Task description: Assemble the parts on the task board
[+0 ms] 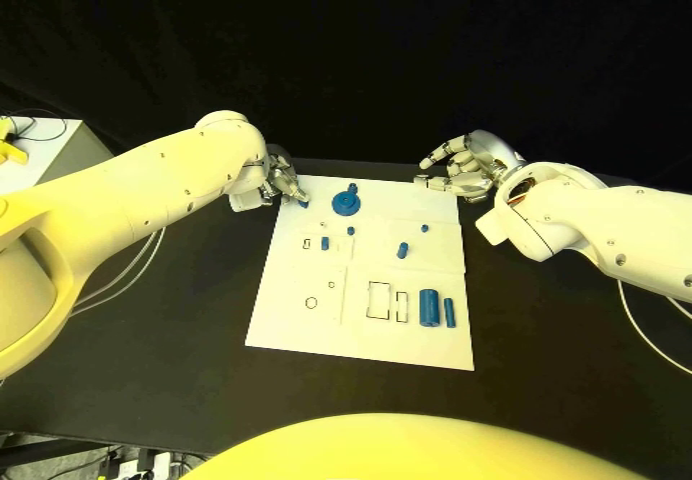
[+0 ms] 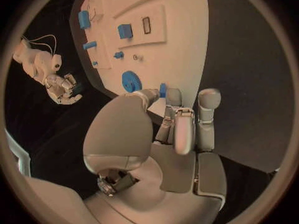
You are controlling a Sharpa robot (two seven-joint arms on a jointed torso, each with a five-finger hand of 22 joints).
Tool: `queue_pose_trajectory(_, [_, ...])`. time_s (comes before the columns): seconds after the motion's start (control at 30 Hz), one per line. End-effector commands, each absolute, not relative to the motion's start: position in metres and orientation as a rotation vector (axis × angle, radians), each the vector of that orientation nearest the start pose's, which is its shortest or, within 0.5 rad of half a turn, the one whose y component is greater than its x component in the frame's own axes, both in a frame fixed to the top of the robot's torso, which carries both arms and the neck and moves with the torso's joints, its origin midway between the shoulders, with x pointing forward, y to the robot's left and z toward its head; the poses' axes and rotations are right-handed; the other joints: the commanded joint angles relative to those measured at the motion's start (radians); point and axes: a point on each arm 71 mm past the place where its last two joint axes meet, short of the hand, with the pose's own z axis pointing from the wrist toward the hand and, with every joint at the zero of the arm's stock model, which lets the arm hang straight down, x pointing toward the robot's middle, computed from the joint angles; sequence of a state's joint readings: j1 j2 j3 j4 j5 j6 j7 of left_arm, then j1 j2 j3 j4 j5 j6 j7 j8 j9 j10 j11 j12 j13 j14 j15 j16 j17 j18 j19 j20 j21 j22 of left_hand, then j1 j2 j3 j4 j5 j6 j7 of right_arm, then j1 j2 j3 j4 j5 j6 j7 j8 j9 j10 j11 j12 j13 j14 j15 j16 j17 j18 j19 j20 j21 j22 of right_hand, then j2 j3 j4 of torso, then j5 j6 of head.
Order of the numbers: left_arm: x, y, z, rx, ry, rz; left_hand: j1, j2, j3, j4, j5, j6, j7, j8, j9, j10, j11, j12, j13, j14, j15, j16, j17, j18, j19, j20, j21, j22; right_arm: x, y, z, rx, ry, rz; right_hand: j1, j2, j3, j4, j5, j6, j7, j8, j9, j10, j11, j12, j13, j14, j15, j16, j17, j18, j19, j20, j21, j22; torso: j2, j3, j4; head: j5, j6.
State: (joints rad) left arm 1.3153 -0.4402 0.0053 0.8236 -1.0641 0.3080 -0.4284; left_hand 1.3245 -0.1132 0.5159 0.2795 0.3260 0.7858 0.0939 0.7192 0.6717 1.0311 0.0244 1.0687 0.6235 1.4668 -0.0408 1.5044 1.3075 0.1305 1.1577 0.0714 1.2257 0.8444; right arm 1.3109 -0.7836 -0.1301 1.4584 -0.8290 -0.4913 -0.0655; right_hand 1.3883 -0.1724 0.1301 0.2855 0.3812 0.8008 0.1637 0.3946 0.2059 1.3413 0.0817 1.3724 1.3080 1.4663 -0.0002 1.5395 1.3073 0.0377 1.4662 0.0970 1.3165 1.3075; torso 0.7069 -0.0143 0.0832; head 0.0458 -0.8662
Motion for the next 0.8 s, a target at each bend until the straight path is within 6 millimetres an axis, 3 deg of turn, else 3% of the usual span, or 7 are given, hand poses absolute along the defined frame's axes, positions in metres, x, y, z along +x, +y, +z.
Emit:
queue_pose_trajectory(0.03, [0.598, 0.209, -0.187, -0.329, 2.280, -0.362, 0.020, -0.007, 0.110, -0.055, 0.008, -0.007, -0.003, 0.022, 0.027, 0.004, -0.006, -0.005, -0.002, 0.046, 0.000, 0.004, 0.117, 0.012, -0.007, -0.002, 0.009, 0.005, 0.511, -0.203, -0.166, 0.436, 1.639, 0.867, -0.009, 0.004, 0.005, 0.002, -0.001, -0.006, 0.003, -0.004, -0.001, -0.005, 0.000, -0.001, 0.027, 0.087, 0.004, -0.004, 0.199, 0.018, 0.020, 0.005, -0.006, 0.114, -0.002, 0.0002, 0.0025, 0.003, -0.001])
queue_pose_trajectory(0.13, [0.596, 0.209, -0.186, -0.336, 2.272, -0.382, -0.010, -0.033, 0.210, -0.095, 0.006, -0.008, -0.001, 0.042, 0.040, 0.015, -0.005, 0.002, 0.003, 0.047, 0.001, 0.006, 0.117, 0.011, -0.005, -0.001, 0.017, 0.013, 0.511, -0.204, -0.166, 0.436, 1.639, 0.866, -0.009, 0.004, 0.005, 0.002, -0.001, -0.006, 0.003, -0.004, -0.001, -0.005, 0.000, -0.001, 0.027, 0.087, 0.004, -0.004, 0.199, 0.018, 0.020, 0.005, -0.006, 0.114, -0.003, 0.0001, 0.0028, 0.004, -0.001])
queue_pose_trajectory(0.37, [0.585, 0.210, -0.181, -0.337, 2.265, -0.419, -0.084, -0.067, 0.333, -0.167, 0.005, 0.011, -0.007, 0.066, 0.051, 0.063, -0.012, 0.037, 0.049, 0.054, -0.006, 0.011, 0.127, 0.006, 0.013, -0.006, 0.042, 0.047, 0.511, -0.205, -0.166, 0.439, 1.639, 0.863, -0.011, 0.005, 0.006, 0.002, 0.000, -0.005, 0.003, -0.003, -0.001, -0.004, 0.000, -0.001, 0.027, 0.087, 0.003, -0.005, 0.199, 0.018, 0.021, 0.005, -0.005, 0.114, -0.009, 0.0015, 0.0060, 0.007, -0.004])
queue_pose_trajectory(0.8, [0.558, 0.204, -0.172, -0.290, 2.242, -0.453, -0.136, -0.092, 0.404, -0.215, 0.009, 0.037, -0.017, 0.077, 0.052, 0.110, -0.023, 0.065, 0.094, 0.065, -0.016, 0.020, 0.148, -0.001, 0.042, -0.015, 0.070, 0.090, 0.512, -0.209, -0.166, 0.445, 1.638, 0.854, -0.012, 0.005, 0.006, 0.003, 0.000, -0.005, 0.003, -0.003, -0.001, -0.005, 0.000, -0.001, 0.027, 0.087, 0.003, -0.005, 0.199, 0.018, 0.021, 0.005, -0.006, 0.114, -0.017, 0.0012, 0.0102, 0.016, -0.006])
